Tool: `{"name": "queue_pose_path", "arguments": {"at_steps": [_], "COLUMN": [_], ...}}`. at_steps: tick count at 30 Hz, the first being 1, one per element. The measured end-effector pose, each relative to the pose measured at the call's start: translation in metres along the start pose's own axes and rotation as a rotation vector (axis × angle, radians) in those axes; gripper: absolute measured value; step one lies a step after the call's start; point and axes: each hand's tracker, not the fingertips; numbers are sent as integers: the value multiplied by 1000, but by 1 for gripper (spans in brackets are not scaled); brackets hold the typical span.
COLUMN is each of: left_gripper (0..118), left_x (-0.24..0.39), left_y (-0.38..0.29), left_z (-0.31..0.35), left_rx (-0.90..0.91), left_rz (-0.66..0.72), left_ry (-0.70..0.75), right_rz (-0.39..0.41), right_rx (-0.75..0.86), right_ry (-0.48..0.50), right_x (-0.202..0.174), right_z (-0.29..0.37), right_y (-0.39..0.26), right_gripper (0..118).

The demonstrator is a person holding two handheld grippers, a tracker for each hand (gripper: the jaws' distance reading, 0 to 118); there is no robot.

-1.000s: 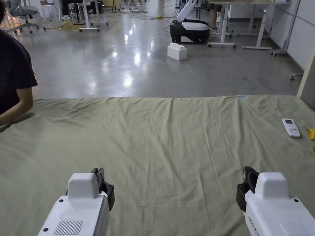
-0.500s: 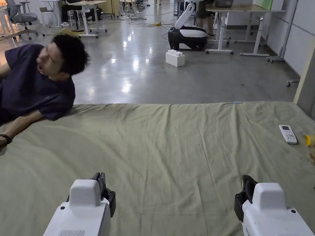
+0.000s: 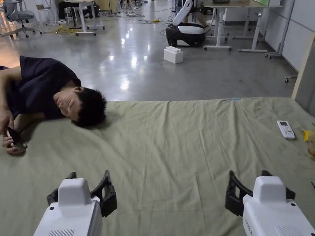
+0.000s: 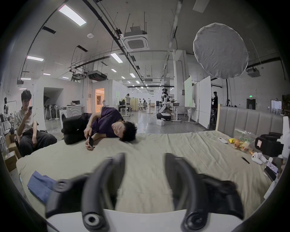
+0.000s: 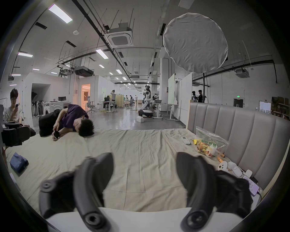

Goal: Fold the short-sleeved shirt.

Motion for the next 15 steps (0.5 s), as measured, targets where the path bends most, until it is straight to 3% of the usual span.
{"name": "queue_pose_path", "arguments": {"at_steps": [5,9,15], "left_gripper": [89,90,90], "left_x": [0,-1,-6], "left_y": [1,2,3], "left_z": [3,4,2], "left_rx": [19,19,-1], "left_rz": [-22,-24,21], "left_ry": [10,33,53], "right_rz": [26,10,-44], "right_rx": [33,35,47], "right_ry": [-18,-21,33], "right_x": [-2,-1,7], "right_z": [2,2,5], "right_y": [0,-1,4], "right_gripper": [100,114,118]}}
